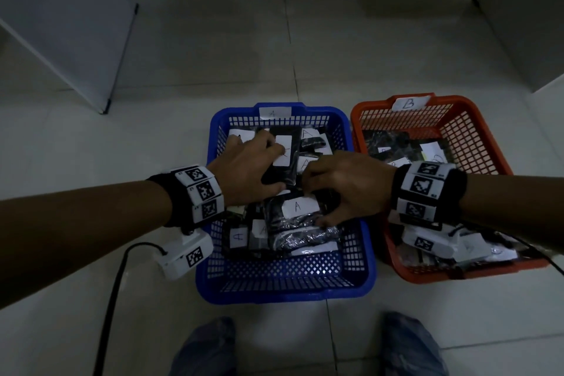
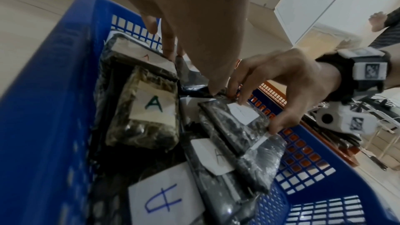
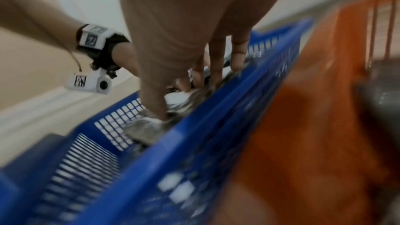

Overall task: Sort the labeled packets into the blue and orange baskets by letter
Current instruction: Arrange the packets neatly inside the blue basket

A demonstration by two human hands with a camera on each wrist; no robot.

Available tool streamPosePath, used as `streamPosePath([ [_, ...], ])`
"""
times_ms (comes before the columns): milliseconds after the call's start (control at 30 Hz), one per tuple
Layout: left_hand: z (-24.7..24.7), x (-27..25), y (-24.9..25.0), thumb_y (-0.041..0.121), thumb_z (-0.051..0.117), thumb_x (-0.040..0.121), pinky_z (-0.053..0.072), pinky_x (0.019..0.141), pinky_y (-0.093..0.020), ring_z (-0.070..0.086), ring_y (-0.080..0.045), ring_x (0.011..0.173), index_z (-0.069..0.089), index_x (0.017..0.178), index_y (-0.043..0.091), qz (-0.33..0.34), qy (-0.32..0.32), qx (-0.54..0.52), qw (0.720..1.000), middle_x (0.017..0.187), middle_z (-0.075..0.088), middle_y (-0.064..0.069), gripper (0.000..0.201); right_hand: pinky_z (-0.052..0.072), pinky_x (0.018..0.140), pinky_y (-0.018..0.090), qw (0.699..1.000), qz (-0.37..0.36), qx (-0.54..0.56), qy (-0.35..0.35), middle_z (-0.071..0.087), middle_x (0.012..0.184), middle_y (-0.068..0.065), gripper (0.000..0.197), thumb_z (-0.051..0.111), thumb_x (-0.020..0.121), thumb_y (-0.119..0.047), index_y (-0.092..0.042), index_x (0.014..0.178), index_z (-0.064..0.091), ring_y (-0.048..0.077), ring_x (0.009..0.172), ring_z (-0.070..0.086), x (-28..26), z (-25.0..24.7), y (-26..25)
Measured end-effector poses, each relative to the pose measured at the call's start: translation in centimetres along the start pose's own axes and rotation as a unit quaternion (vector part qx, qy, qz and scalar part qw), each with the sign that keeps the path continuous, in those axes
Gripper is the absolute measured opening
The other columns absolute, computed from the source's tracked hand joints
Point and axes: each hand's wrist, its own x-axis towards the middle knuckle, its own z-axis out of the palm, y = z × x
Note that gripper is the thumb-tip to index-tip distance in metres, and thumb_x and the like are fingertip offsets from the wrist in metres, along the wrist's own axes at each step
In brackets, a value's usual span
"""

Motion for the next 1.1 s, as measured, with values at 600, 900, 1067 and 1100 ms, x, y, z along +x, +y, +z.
streamPosePath([
  [600, -0.3, -2.3, -0.1, 0.074, 0.047, 0.081, 0.032, 0.104, -0.048, 0.044, -0.022, 0.128, 0.049, 0.136, 0.029, 0.125, 0.019, 0.048, 0.991, 0.142, 0.045, -0.001, 0.072, 0.053, 0.083, 0.032, 0.983, 0.125, 0.054, 0.123, 0.062, 0.111, 0.0, 0.026, 0.058, 0.095, -0.026, -0.017, 0.118, 0.066, 0.012, 0.097, 0.058, 1.7, -2.6, 1.3],
  [900, -0.2, -2.5, 0.5, 0.076, 0.027, 0.081, 0.027, 0.108, -0.055, 0.049, -0.024, 0.126, 0.033, 0.152, 0.026, 0.109, -0.033, 0.1, 0.988, 0.146, 0.039, -0.004, 0.087, 0.053, 0.089, 0.039, 0.982, 0.186, -0.015, -0.03, 0.053, 0.126, 0.01, 0.033, 0.048, 0.102, -0.023, -0.014, 0.131, 0.061, 0.027, 0.108, 0.058, 4.4, -2.5, 2.4],
  [1067, -1.1, -1.9, 1.2, 0.072, 0.043, 0.086, 0.021, 0.109, -0.052, 0.045, -0.022, 0.127, 0.029, 0.153, 0.028, 0.094, -0.076, 0.1, 0.988, 0.146, 0.035, -0.003, 0.081, 0.052, 0.093, 0.041, 0.978, 0.196, 0.019, -0.068, 0.052, 0.124, 0.009, 0.034, 0.049, 0.1, -0.013, -0.014, 0.131, 0.063, 0.026, 0.109, 0.057, 4.5, -2.7, 2.4],
  [1100, -1.5, -1.7, 1.3, 0.072, 0.046, 0.086, 0.021, 0.109, -0.05, 0.046, -0.021, 0.124, 0.033, 0.151, 0.029, 0.089, -0.082, 0.08, 0.989, 0.142, 0.038, -0.001, 0.079, 0.052, 0.093, 0.038, 0.977, 0.198, 0.04, -0.063, 0.056, 0.126, 0.008, 0.034, 0.05, 0.1, -0.012, -0.016, 0.13, 0.064, 0.024, 0.11, 0.058, 4.3, -3.4, 2.4],
])
